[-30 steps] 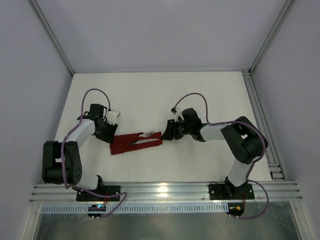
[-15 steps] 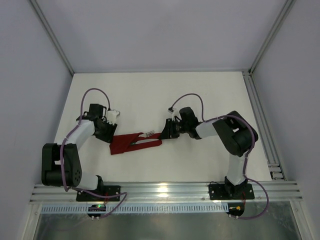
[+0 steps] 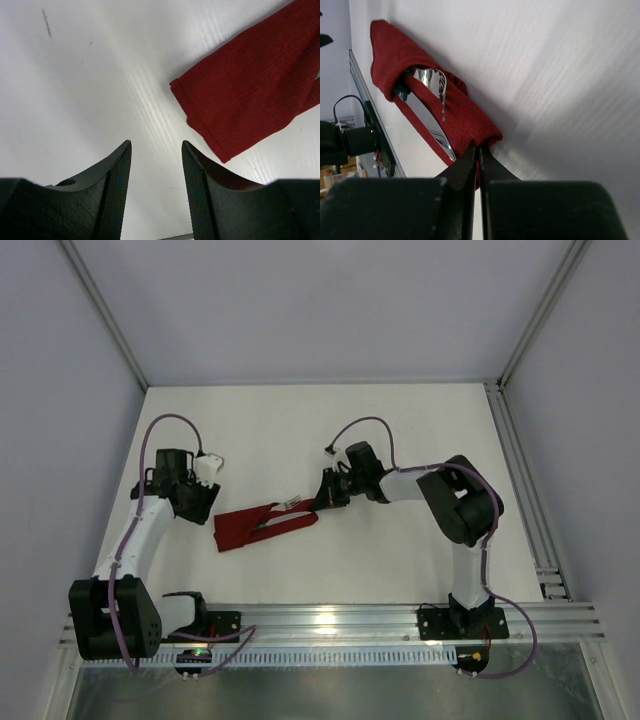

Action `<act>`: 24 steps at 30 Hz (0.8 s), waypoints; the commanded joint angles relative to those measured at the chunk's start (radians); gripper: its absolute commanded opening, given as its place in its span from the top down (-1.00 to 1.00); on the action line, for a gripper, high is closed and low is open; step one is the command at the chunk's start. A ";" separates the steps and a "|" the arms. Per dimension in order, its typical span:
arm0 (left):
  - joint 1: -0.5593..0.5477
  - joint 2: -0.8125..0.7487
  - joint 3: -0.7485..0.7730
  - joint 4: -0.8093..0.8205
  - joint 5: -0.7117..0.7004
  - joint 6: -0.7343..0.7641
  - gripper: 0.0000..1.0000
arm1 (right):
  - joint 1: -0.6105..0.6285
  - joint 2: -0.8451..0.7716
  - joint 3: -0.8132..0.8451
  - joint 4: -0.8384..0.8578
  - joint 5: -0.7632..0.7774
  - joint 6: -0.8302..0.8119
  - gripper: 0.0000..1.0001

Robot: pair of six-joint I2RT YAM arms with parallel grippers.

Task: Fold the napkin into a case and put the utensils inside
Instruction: Move the smaller rectangle folded napkin to the corner of the board.

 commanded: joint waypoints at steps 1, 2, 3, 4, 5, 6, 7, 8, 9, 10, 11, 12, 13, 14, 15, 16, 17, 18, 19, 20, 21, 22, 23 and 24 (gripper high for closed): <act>0.049 -0.034 0.031 -0.027 -0.020 0.038 0.06 | -0.011 0.026 0.145 -0.111 0.064 -0.058 0.93; 0.060 -0.038 0.033 -0.027 -0.022 0.041 0.06 | -0.019 0.038 0.206 -0.157 0.072 -0.066 0.93; 0.064 -0.042 0.034 -0.032 -0.023 0.046 0.06 | -0.028 0.067 0.240 -0.182 0.070 -0.074 0.92; 0.067 -0.047 0.034 -0.033 -0.026 0.050 0.06 | -0.043 0.086 0.275 -0.214 0.069 -0.098 0.92; 0.072 -0.051 0.036 -0.036 -0.028 0.058 0.06 | -0.052 0.101 0.349 -0.296 0.069 -0.113 0.93; 0.077 -0.054 0.037 -0.038 -0.033 0.062 0.06 | -0.058 0.116 0.383 -0.329 0.067 -0.127 0.93; 0.080 -0.057 0.037 -0.039 -0.034 0.067 0.06 | -0.066 0.148 0.414 -0.361 0.066 -0.142 0.92; 0.083 -0.065 0.039 -0.041 -0.037 0.073 0.06 | -0.077 0.165 0.481 -0.428 0.066 -0.172 0.92; 0.089 -0.073 0.040 -0.044 -0.042 0.078 0.06 | -0.088 0.204 0.556 -0.510 0.066 -0.207 0.93; 0.092 -0.073 0.040 -0.044 -0.045 0.081 0.06 | -0.088 0.225 0.556 -0.510 0.067 -0.207 0.92; 0.093 -0.079 0.043 -0.047 -0.046 0.084 0.06 | -0.101 0.245 0.626 -0.583 0.069 -0.240 0.93; 0.097 -0.081 0.045 -0.047 -0.049 0.087 0.06 | -0.106 0.265 0.657 -0.614 0.070 -0.256 0.92; 0.101 -0.082 0.046 -0.047 -0.049 0.090 0.06 | -0.112 0.299 0.708 -0.668 0.069 -0.268 0.92; 0.101 -0.085 0.048 -0.050 -0.051 0.093 0.06 | -0.124 0.313 0.728 -0.690 0.070 -0.291 0.92; 0.103 -0.084 0.049 -0.050 -0.053 0.095 0.06 | -0.131 0.322 0.740 -0.704 0.073 -0.299 0.92; 0.104 -0.084 0.052 -0.050 -0.054 0.095 0.06 | -0.135 0.337 0.763 -0.730 0.078 -0.310 0.92; 0.104 -0.082 0.054 -0.050 -0.054 0.095 0.06 | -0.143 0.342 0.771 -0.737 0.082 -0.316 0.92; 0.106 -0.079 0.056 -0.052 -0.054 0.096 0.06 | -0.166 0.345 0.777 -0.740 0.078 -0.324 0.92; 0.106 -0.076 0.057 -0.052 -0.056 0.096 0.06 | -0.181 0.347 0.783 -0.736 0.078 -0.318 0.92; 0.106 -0.073 0.063 -0.053 -0.054 0.095 0.06 | -0.196 0.347 0.787 -0.733 0.079 -0.313 0.93; 0.106 -0.070 0.066 -0.056 -0.054 0.093 0.06 | -0.232 0.347 0.788 -0.730 0.079 -0.304 0.92; 0.106 -0.068 0.068 -0.058 -0.054 0.092 0.06 | -0.249 0.347 0.797 -0.731 0.076 -0.299 0.93; 0.107 -0.068 0.072 -0.061 -0.056 0.090 0.06 | -0.264 0.347 0.805 -0.734 0.075 -0.298 0.93; 0.107 -0.068 0.074 -0.061 -0.059 0.092 0.06 | -0.290 0.347 0.811 -0.739 0.073 -0.301 0.93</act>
